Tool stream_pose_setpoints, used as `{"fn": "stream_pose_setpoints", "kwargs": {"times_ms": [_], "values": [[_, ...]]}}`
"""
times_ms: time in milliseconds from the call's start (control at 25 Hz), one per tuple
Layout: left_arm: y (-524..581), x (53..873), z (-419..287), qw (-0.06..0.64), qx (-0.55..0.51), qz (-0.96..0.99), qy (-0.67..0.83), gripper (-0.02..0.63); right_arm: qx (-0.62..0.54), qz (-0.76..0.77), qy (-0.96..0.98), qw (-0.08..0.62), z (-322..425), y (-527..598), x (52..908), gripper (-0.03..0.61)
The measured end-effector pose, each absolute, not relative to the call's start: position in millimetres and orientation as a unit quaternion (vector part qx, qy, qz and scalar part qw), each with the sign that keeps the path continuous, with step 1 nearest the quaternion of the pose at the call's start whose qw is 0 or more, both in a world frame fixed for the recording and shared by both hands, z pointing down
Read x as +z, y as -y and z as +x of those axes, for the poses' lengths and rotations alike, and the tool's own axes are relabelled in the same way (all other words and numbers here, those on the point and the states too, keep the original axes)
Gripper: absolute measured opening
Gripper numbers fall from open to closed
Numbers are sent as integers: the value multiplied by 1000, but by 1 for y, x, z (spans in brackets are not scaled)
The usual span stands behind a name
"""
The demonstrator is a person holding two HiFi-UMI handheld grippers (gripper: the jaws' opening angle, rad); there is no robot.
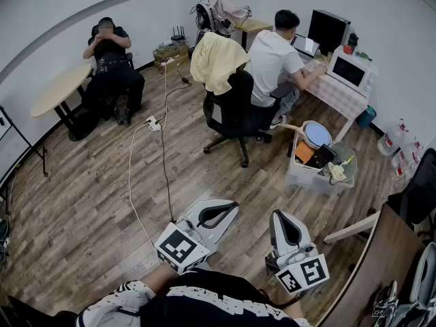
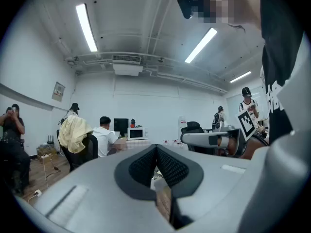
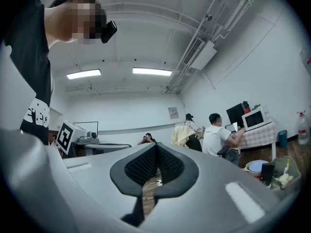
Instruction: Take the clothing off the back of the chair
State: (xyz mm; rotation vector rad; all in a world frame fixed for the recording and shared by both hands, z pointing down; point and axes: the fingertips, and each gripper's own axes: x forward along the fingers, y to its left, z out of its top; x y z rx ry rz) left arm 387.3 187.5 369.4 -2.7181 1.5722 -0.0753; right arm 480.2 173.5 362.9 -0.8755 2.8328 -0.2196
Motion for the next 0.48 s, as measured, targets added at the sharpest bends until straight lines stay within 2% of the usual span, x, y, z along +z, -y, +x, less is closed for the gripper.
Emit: {"fn": "stream_pose_setpoints", "kwargs": {"times_ms": [480], "values": [[-155, 368, 369, 5, -17, -873, -487, 0, -64, -312, -944, 82, 465, -151, 364, 12]]}}
